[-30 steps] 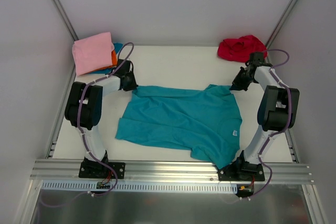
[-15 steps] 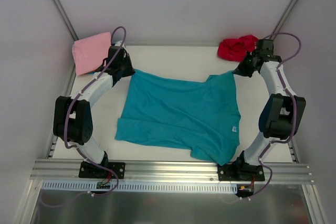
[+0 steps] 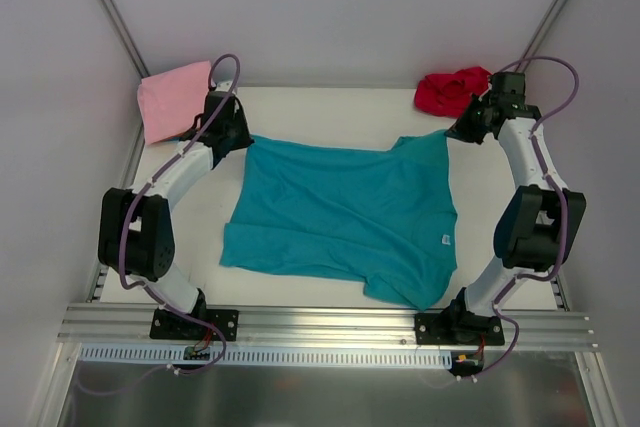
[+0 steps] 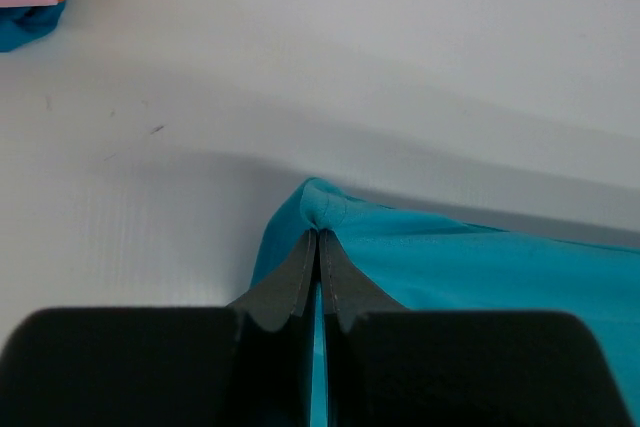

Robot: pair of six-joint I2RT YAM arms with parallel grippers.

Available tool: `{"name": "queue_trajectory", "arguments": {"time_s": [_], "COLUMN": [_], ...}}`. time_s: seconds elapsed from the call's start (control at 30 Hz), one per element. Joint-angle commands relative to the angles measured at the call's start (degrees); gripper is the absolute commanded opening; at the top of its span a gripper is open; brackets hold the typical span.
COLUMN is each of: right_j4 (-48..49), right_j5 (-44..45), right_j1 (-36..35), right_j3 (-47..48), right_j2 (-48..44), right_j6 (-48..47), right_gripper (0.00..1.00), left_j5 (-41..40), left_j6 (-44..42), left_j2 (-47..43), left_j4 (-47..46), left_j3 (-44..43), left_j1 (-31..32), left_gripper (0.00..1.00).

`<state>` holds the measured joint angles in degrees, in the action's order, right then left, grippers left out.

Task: Fold and stack the t-shirts
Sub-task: Flatten out the tshirt

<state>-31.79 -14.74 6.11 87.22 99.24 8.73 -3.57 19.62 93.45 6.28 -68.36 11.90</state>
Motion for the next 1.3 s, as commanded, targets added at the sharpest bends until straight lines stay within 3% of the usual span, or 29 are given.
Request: {"name": "queue_trajectory", "arguments": {"time_s": [0.0,0.43,1.03,1.27], "right_j4": [0.85,0.07,-11.62,-15.49], "right_j5": [0.42,0.33,-0.37,-0.99], "right_j1": [-0.13,-0.13,-0.22,-0.13], "right_j3": [1.90,3.57,21.13,23.43], "right_j2": [-3.70,-4.58,-9.24,-16.09], "right_j6": [-1.26,-1.09,-1.97,-2.58], "right_gripper": [0.00,0.00,0.00,0.00], "left_j5": [-3.37,-3.28,-0.38,0.76], "left_j6": [-1.95,-2.48,-5.38,-6.78], "left_j2": [-4.15,-7.66,-18.20,-26.20], "left_j4": [-1.88,-2.33,4.70,8.30], "left_j3": [1.12,0.69,-6.87,-7.23], "left_j1": [-0.21,-0.21,-0.21,-0.21], "left_gripper": [0.00,0.00,0.00,0.00]}}
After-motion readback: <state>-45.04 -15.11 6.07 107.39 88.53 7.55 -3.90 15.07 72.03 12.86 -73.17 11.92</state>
